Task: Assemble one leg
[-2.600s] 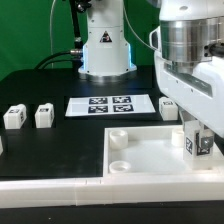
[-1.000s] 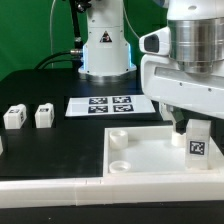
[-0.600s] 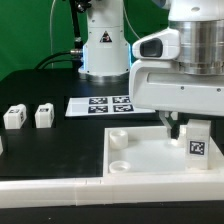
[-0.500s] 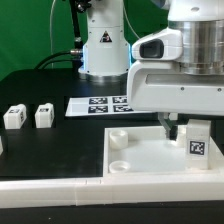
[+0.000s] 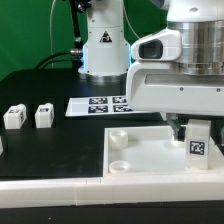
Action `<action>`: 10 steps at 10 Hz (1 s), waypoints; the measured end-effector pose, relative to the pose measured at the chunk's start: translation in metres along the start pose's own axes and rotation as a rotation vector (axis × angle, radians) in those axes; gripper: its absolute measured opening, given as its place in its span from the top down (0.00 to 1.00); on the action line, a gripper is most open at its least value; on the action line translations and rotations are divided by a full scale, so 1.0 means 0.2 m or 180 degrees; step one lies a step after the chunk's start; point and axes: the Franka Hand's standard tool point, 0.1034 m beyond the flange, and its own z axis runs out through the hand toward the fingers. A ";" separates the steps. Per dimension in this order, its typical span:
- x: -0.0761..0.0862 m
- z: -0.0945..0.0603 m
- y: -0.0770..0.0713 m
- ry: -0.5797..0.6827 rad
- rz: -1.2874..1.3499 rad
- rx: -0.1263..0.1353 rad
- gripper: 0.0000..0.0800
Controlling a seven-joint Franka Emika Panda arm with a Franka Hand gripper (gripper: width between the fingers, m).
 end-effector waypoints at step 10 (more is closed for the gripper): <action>0.00 0.00 0.01 -0.0035 0.1827 0.0048 0.64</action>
Offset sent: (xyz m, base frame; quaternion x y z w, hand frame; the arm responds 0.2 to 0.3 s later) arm 0.0000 0.0000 0.0000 0.0000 0.0000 0.0899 0.9960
